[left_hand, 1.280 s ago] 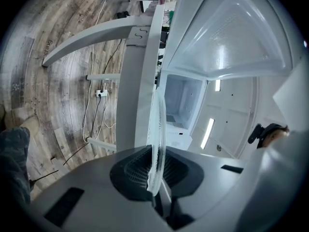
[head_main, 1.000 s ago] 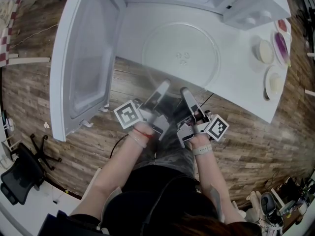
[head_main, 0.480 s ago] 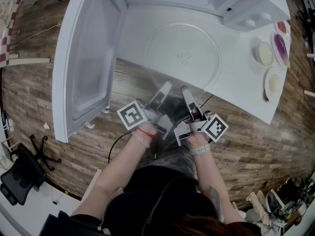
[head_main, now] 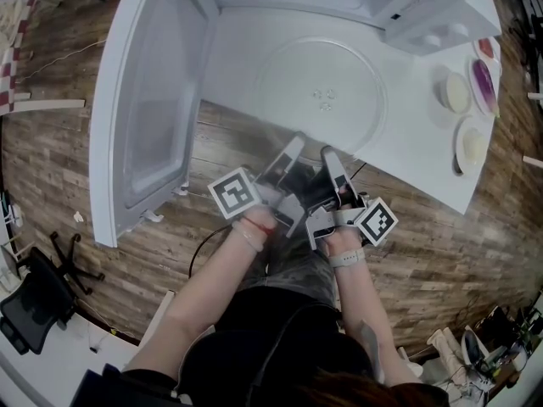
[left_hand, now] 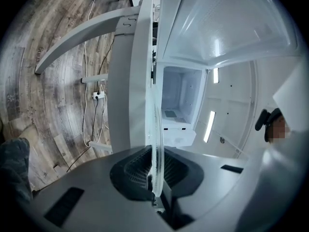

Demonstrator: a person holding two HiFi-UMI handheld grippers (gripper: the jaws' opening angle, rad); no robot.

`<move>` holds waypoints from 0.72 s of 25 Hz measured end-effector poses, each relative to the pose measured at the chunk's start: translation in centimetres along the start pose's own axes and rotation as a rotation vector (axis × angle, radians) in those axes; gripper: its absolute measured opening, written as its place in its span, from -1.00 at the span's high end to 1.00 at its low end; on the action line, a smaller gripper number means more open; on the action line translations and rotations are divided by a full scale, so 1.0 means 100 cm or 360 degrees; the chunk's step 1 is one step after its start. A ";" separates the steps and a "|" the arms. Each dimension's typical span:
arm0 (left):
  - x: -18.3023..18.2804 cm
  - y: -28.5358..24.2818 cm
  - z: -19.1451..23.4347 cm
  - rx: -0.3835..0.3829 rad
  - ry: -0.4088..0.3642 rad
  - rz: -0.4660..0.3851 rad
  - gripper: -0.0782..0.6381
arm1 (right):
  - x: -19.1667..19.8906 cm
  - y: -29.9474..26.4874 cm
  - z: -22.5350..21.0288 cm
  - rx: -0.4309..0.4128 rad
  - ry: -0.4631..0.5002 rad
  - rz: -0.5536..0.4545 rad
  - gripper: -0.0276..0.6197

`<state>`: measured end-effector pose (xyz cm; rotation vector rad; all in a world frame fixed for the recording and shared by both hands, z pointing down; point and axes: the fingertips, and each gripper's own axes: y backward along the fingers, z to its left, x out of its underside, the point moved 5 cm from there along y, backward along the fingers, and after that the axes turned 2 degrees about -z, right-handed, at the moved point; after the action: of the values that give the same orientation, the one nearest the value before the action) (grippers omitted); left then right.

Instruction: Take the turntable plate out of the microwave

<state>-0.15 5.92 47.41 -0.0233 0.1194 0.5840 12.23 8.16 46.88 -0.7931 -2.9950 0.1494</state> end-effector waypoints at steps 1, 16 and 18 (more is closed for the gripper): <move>0.001 -0.001 0.000 0.0002 0.0003 0.0003 0.69 | -0.001 0.001 0.000 -0.0002 -0.0005 -0.0010 0.77; 0.006 0.007 0.002 -0.0032 -0.0029 0.0093 0.69 | -0.007 0.004 -0.002 0.0024 0.0011 -0.0048 0.78; 0.008 0.006 0.002 -0.0047 -0.0018 0.0087 0.69 | -0.005 0.004 0.000 0.0077 0.0074 -0.0023 0.78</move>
<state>0.19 6.84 47.53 -0.0455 0.1004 0.6403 12.88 8.28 46.85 -0.7594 -2.9412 0.1992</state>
